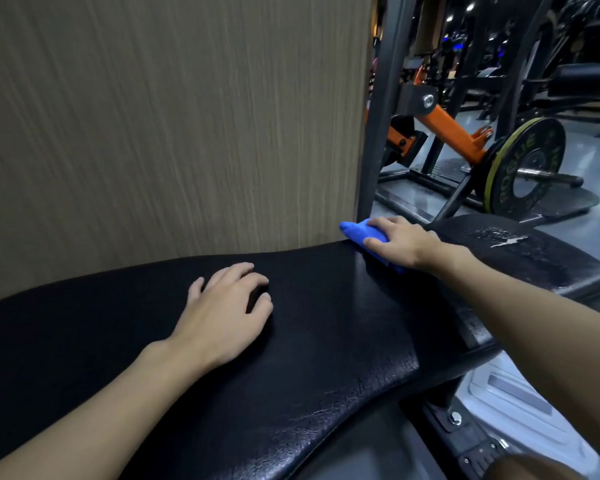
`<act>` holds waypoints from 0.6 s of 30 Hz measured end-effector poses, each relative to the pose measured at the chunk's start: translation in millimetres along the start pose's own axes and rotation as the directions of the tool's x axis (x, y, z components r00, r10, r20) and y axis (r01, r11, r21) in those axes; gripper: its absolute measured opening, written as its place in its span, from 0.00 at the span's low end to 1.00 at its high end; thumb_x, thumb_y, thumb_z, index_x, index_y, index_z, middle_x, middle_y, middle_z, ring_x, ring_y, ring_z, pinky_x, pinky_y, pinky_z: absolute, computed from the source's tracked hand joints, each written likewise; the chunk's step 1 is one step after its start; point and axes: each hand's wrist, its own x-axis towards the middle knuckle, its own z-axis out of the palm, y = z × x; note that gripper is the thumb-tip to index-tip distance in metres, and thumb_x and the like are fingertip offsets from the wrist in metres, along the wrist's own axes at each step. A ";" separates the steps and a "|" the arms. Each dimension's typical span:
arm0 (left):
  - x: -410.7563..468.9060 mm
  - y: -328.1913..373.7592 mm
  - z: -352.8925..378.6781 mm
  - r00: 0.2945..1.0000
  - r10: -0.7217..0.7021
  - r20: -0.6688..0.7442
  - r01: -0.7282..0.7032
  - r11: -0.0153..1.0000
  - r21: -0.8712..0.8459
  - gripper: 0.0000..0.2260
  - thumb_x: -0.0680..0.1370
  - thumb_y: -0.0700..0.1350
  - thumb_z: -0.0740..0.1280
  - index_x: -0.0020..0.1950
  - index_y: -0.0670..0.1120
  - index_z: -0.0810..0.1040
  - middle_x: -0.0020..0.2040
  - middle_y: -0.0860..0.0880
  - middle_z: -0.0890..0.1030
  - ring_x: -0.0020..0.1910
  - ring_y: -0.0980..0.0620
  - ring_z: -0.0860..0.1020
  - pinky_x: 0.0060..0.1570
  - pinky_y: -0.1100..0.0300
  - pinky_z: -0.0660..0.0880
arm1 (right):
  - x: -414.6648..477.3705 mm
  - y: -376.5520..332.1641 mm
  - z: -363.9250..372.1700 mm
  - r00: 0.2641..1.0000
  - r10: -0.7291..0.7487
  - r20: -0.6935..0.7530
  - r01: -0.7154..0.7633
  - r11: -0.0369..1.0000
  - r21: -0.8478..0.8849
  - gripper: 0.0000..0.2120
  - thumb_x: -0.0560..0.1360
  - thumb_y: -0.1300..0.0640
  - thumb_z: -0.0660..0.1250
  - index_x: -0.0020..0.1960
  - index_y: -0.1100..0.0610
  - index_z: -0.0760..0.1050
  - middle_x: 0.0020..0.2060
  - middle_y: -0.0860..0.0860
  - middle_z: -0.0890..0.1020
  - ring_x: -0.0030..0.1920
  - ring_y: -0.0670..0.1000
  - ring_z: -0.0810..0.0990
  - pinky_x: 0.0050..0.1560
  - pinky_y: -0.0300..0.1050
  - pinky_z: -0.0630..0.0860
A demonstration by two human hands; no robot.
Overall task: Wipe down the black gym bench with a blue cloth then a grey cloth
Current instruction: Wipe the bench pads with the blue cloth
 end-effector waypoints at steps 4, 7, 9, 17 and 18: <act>-10.3 -33.6 -27.0 1.000 -0.010 0.016 0.009 0.996 0.089 0.20 0.79 0.59 0.53 0.70 0.59 0.69 0.75 0.57 0.63 0.75 0.57 0.57 0.73 0.44 0.55 | -2.4 -23.6 7.4 1.000 -0.017 -0.012 0.016 0.999 -0.040 0.23 0.76 0.35 0.51 0.71 0.30 0.59 0.71 0.50 0.67 0.67 0.62 0.69 0.65 0.61 0.60; -27.6 -63.4 -42.6 0.996 -0.070 0.052 0.062 0.988 0.142 0.23 0.78 0.62 0.50 0.72 0.61 0.65 0.77 0.57 0.60 0.76 0.57 0.54 0.73 0.44 0.55 | -5.2 -50.7 14.2 0.999 -0.040 -0.024 0.039 0.998 -0.042 0.23 0.76 0.37 0.51 0.71 0.31 0.61 0.69 0.52 0.68 0.66 0.62 0.69 0.66 0.60 0.60; -42.4 -78.4 -48.1 0.993 -0.097 0.061 0.086 0.983 0.161 0.23 0.78 0.62 0.50 0.73 0.62 0.64 0.77 0.58 0.59 0.77 0.56 0.53 0.74 0.44 0.54 | -7.9 -72.5 21.0 0.998 -0.061 -0.009 0.060 0.998 -0.033 0.23 0.76 0.37 0.51 0.70 0.32 0.61 0.68 0.53 0.69 0.66 0.62 0.69 0.67 0.60 0.60; -101.9 -131.3 -69.7 0.980 -0.199 0.021 0.192 0.967 0.169 0.22 0.79 0.60 0.52 0.73 0.60 0.65 0.75 0.58 0.62 0.75 0.56 0.57 0.72 0.49 0.58 | -23.2 -166.9 43.7 0.987 -0.159 0.000 0.159 0.987 -0.015 0.24 0.76 0.38 0.51 0.73 0.35 0.61 0.67 0.53 0.68 0.66 0.62 0.69 0.66 0.59 0.60; -108.9 -137.5 -73.2 0.978 -0.209 0.009 0.205 0.964 0.172 0.22 0.79 0.60 0.52 0.73 0.60 0.65 0.75 0.58 0.63 0.75 0.56 0.58 0.72 0.50 0.58 | -23.9 -178.9 45.9 0.985 -0.175 0.005 0.175 0.985 -0.010 0.25 0.76 0.39 0.51 0.73 0.35 0.60 0.67 0.53 0.68 0.66 0.62 0.69 0.65 0.59 0.60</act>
